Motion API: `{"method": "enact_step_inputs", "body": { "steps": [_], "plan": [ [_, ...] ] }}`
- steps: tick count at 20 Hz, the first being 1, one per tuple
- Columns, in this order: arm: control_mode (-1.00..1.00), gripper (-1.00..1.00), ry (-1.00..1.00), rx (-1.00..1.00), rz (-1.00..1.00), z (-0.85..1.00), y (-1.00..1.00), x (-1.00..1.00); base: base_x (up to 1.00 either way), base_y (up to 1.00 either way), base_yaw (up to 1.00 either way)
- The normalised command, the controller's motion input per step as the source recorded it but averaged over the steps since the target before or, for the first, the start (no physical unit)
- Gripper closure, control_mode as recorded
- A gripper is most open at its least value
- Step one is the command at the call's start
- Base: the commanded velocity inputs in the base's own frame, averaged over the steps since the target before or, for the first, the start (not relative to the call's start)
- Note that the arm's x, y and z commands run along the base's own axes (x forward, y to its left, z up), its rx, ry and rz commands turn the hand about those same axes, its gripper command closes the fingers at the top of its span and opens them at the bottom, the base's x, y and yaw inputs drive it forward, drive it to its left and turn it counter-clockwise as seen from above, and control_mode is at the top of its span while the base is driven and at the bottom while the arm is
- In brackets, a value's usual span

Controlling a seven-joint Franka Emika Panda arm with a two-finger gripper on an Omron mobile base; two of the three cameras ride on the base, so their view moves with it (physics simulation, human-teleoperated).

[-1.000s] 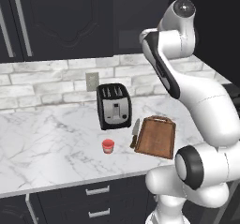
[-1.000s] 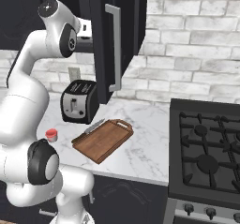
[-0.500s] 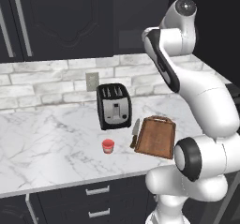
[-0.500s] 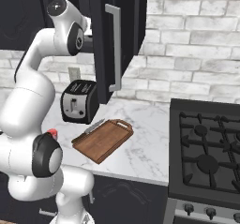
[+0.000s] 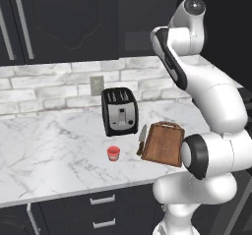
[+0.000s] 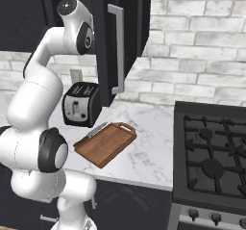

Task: Pick the bread, place it on the cutting board, pick the jam, place it on the counter, and close the cabinet.

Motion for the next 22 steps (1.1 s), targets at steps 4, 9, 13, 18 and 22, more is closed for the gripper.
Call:
{"method": "enact_step_inputs", "body": {
  "steps": [4,9,13,18,22],
  "plan": [
    [-1.00,-1.00,0.00,0.00,0.00,0.01,-0.14,0.14,0.00,0.00,0.00],
    [-1.00,-1.00,0.00,0.00,0.00,0.00,-0.07,0.13,0.00,0.00,0.00],
    [-1.00,-1.00,0.00,0.00,0.00,0.00,-0.05,0.22,0.00,0.00,0.00],
    [-1.00,-1.00,0.00,0.00,0.00,0.00,-0.06,0.22,0.00,0.00,0.00],
    [-1.00,-1.00,0.00,0.00,0.00,0.00,-0.01,0.23,0.00,0.00,0.00]
  ]
}}
